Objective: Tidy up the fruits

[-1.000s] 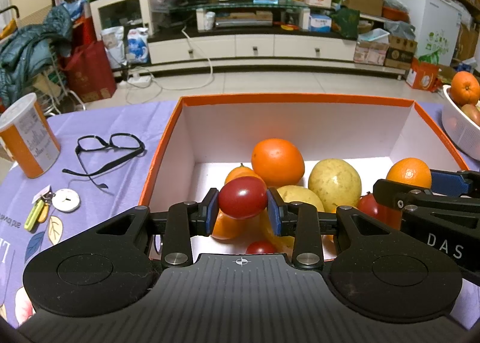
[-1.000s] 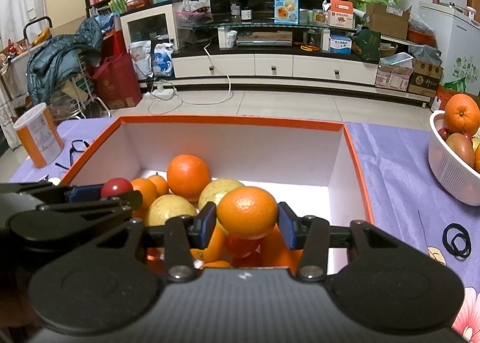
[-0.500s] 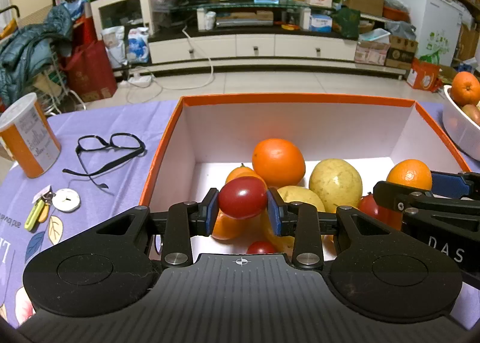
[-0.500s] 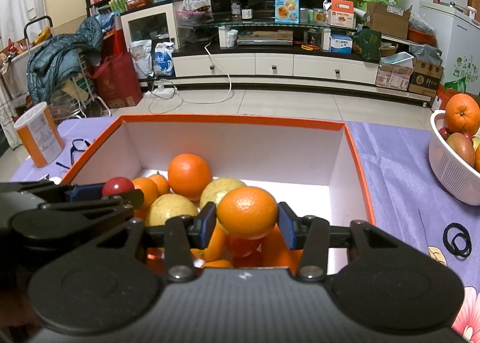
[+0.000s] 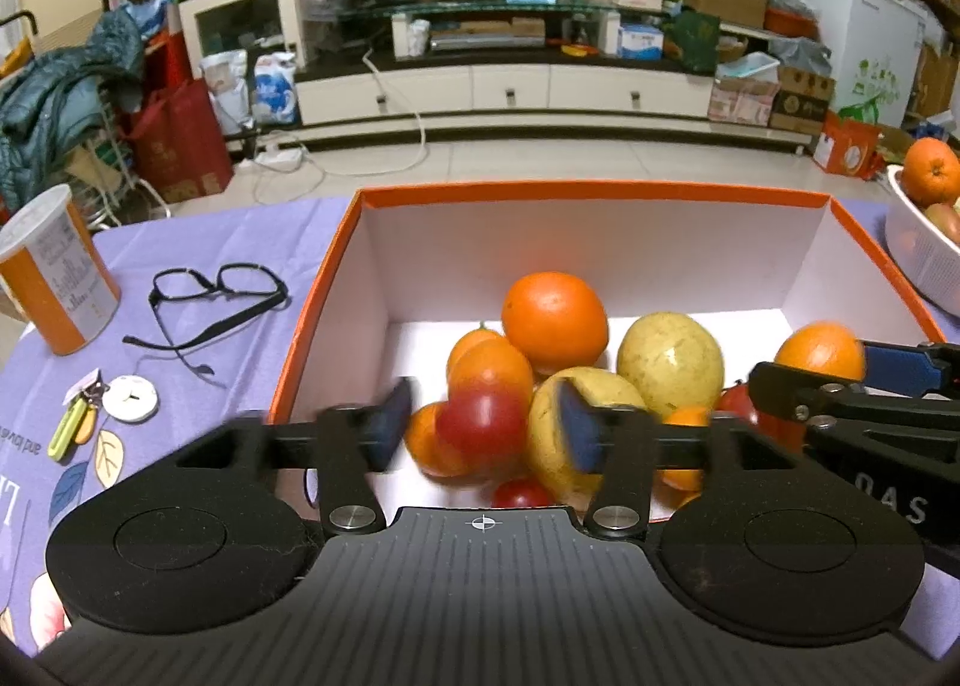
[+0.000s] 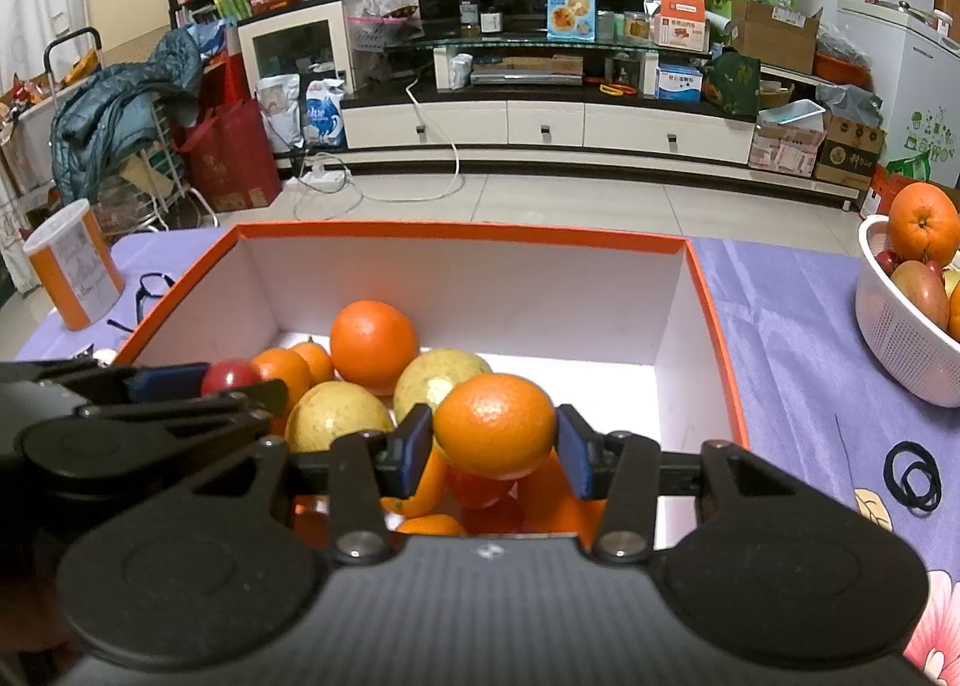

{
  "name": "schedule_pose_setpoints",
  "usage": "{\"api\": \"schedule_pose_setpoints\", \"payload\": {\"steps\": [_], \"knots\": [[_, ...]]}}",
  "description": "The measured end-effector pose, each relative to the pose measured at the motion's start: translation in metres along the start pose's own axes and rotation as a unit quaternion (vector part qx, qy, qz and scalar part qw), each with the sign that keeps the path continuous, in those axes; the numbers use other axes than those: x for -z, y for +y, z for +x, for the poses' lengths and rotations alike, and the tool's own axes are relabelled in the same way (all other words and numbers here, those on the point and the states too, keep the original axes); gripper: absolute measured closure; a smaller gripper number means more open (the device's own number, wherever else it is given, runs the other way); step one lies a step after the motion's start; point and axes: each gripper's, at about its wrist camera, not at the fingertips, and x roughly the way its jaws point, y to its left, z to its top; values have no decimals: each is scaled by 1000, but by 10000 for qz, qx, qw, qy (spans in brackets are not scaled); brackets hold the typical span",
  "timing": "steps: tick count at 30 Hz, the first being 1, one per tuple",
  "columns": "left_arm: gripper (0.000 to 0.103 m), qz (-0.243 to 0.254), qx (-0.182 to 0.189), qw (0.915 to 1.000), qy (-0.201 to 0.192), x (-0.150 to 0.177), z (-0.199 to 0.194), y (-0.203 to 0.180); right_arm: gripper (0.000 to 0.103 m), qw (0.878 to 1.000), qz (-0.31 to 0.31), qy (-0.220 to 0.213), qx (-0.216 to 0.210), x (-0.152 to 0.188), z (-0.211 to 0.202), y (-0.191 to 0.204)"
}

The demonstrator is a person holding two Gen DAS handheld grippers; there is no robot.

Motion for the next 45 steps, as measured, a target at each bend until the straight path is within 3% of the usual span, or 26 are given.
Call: {"api": "schedule_pose_setpoints", "payload": {"steps": [1,4,8,15,18,21,25,30,34,45], "knots": [[42,-7,-125,9999,-82,0,-3,0,43,10000,6,-30,10,0,-1,-1],[31,-89,-166,9995,-236,-3,-11,6,31,9997,39,-217,72,-3,-8,-5],[28,-338,-14,9985,-425,-11,-28,19,28,9981,225,-573,91,-11,-26,-13],[21,-501,-234,9956,-750,-20,-65,31,23,9947,394,-937,155,-23,-63,-26],[20,-578,-225,9954,-735,-22,-80,34,21,9967,421,-690,97,-26,-76,-27],[20,-557,-155,9965,-605,-19,-92,35,21,9995,309,-106,24,-26,-85,-18],[20,-548,-92,9977,-389,-13,-102,36,21,9989,162,318,291,-20,-98,-1],[20,-285,-3,9991,-300,-12,-120,25,20,9976,19,389,567,-15,-115,13],[20,-174,113,9997,-151,-11,-125,20,20,9941,159,683,822,-16,-114,11],[20,192,-369,9991,-30,2,-115,3,20,9897,-179,1088,908,-5,-98,16]]}}
